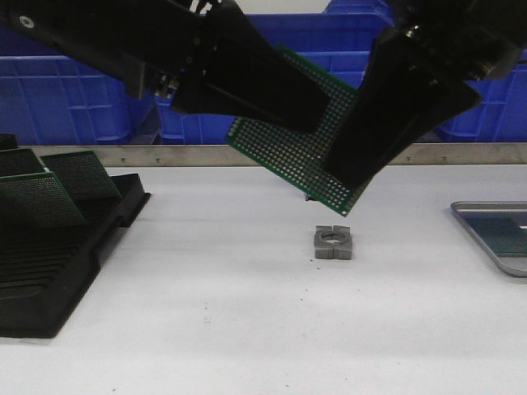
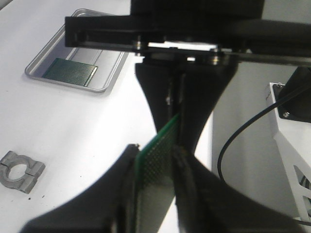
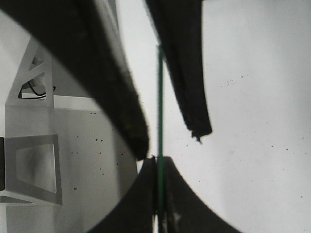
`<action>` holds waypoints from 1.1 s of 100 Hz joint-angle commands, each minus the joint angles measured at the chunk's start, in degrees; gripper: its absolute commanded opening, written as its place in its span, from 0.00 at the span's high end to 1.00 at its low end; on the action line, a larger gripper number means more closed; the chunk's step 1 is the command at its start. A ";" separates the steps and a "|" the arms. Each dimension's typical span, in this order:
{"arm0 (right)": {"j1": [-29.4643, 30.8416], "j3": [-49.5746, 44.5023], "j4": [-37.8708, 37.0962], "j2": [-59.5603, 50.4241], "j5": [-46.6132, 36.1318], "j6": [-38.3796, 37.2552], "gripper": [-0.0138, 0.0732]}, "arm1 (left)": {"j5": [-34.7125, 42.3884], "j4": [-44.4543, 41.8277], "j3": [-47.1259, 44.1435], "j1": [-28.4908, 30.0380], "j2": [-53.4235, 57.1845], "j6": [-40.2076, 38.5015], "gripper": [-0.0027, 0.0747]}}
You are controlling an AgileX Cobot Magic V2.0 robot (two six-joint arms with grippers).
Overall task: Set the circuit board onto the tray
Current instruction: 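Grasp the second board with the right gripper beside the left gripper, then carry the board to the tray with the right gripper and set it down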
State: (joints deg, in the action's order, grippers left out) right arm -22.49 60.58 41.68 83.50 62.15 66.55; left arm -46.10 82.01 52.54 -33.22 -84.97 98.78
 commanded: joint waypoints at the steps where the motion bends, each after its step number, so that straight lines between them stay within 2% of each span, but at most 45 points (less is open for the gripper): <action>1: 0.19 1.34 2.32 -1.59 1.31 -0.96 0.92 | -2.94 3.65 1.73 -0.46 1.63 0.66 0.47; 6: 0.25 1.34 1.52 -1.59 3.10 -2.15 0.92 | -2.54 3.95 1.73 -0.46 1.63 0.66 0.37; 12: 0.25 1.34 0.15 -1.59 5.05 -3.66 0.92 | -2.54 4.06 1.73 -0.46 1.63 0.66 0.33; 34: 1.07 1.29 -10.77 -1.54 6.68 -14.23 0.92 | -1.52 4.19 1.73 -0.46 1.63 0.66 0.34; 50: 7.30 1.29 -13.53 -1.54 5.31 -19.96 0.92 | -1.53 4.19 1.73 -0.46 1.63 0.66 0.34; 64: 16.21 1.29 -13.53 -1.22 0.22 -24.96 0.92 | -1.53 4.19 1.73 -0.46 1.63 0.66 0.34; 82: 27.56 1.29 -13.53 1.54 -10.23 -31.61 0.92 | -1.64 4.31 1.73 -0.46 1.63 0.66 0.34; 96: 32.52 1.29 -13.53 6.38 -17.15 -33.17 0.92 | -1.64 4.31 1.73 -0.46 1.63 0.66 0.34; 110: 35.03 1.29 -13.48 11.46 -21.14 -33.39 0.92 | -1.64 4.33 1.73 -0.46 1.63 0.66 0.34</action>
State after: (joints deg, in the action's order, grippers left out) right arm 11.15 60.58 27.02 94.76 44.14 33.38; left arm -46.26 82.69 52.54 -33.22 -84.97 99.44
